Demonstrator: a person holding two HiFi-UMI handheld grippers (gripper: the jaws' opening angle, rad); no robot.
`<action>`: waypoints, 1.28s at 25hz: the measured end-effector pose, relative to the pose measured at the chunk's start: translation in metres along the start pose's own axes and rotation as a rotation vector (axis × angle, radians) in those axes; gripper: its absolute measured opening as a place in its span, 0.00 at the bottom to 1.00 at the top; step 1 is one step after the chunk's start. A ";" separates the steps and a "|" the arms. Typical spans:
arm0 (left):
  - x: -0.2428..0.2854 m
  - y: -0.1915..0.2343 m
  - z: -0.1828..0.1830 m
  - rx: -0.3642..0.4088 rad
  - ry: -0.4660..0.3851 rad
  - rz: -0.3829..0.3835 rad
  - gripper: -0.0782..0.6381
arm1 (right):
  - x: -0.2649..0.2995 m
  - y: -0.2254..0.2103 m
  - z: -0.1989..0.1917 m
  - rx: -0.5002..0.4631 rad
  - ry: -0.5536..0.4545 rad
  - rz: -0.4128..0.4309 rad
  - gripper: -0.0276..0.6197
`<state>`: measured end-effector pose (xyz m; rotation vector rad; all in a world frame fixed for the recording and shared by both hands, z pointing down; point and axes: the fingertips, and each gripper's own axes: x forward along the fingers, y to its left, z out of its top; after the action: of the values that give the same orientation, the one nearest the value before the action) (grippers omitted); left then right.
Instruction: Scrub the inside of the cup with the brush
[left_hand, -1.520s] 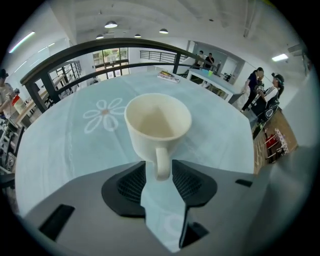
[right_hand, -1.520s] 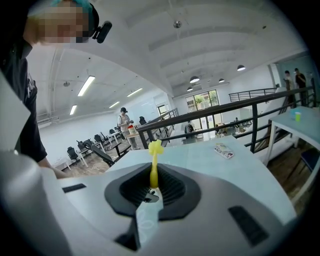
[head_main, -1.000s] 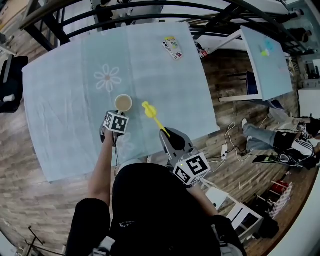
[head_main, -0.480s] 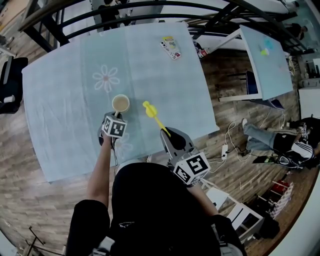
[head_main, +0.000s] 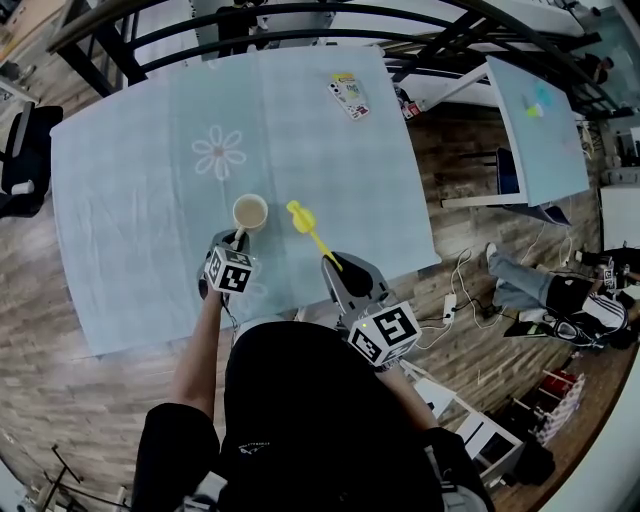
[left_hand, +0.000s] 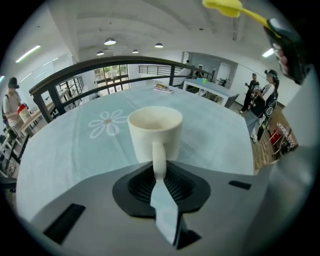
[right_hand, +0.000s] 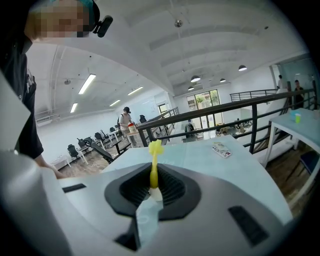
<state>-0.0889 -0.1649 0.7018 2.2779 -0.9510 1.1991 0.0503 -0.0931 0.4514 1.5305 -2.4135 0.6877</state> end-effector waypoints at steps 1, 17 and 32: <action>-0.004 -0.003 0.001 0.014 -0.023 -0.005 0.18 | 0.000 0.000 0.000 -0.007 0.005 0.001 0.10; -0.051 -0.049 -0.027 0.232 -0.162 -0.202 0.18 | 0.014 0.014 -0.044 -0.198 0.232 0.092 0.10; -0.065 -0.060 -0.065 0.372 -0.082 -0.255 0.18 | 0.036 0.049 -0.116 -0.656 0.701 0.333 0.10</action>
<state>-0.1083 -0.0586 0.6816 2.6552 -0.4689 1.2596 -0.0186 -0.0477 0.5537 0.5168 -2.0319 0.3326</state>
